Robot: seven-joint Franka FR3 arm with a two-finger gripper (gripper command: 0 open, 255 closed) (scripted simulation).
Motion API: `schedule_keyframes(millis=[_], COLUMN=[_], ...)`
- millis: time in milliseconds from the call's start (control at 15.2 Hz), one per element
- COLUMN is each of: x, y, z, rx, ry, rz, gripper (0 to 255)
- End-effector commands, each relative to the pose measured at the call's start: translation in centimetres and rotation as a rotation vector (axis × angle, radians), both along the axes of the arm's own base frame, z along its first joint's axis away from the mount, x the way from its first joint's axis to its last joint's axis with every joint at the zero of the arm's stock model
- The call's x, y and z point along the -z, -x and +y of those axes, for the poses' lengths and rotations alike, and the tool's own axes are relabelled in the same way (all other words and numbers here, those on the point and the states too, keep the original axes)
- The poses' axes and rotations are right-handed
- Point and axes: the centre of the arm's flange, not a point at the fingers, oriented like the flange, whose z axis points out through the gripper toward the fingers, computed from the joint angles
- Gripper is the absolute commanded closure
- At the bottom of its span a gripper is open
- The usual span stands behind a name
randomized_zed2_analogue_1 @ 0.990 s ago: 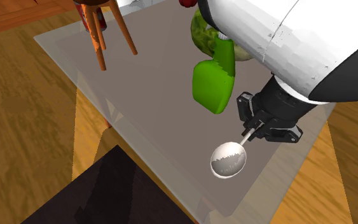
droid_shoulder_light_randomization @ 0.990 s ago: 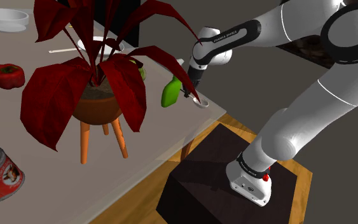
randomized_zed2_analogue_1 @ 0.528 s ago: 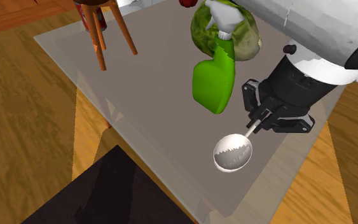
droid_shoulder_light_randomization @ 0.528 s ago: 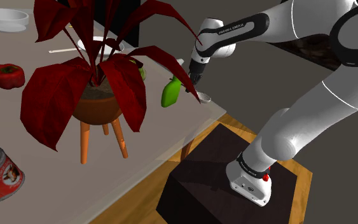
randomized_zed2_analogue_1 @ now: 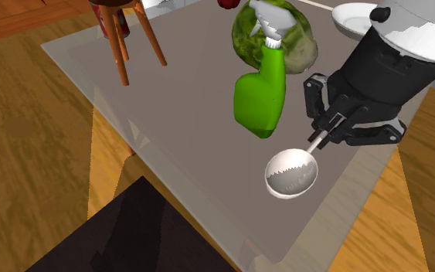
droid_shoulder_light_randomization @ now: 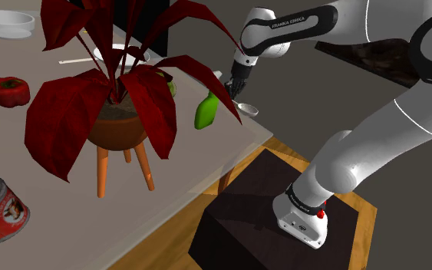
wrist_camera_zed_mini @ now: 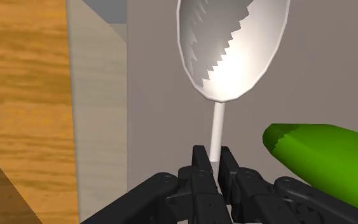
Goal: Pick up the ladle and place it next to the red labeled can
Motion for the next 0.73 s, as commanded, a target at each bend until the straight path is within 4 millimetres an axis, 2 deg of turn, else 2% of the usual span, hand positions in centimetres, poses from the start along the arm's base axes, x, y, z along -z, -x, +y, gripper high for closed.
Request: schedule_keyframes(millis=[0, 660], x=[-1.1, -6.4], y=[0.1, 0.1], z=[0.1, 0.1], rx=[0.0, 0.0], ry=[0.0, 0.0], rz=[0.001, 0.001], gripper=[255, 255])
